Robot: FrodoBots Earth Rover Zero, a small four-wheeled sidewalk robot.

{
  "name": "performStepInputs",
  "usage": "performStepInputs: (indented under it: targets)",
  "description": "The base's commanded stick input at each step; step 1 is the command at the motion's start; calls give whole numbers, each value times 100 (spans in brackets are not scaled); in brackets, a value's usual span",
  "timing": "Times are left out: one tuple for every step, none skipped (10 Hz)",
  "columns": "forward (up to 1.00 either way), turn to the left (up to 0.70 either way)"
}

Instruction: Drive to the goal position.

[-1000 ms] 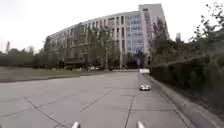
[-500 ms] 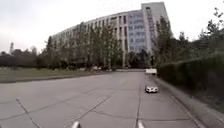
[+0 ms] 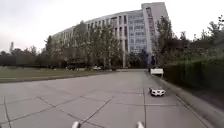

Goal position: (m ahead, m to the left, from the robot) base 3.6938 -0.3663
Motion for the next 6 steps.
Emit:
performStepInputs:
  targets:
    - [60, 0]
    - [60, 0]
    - [60, 0]
    - [60, 0]
    - [60, 0]
    - [60, 0]
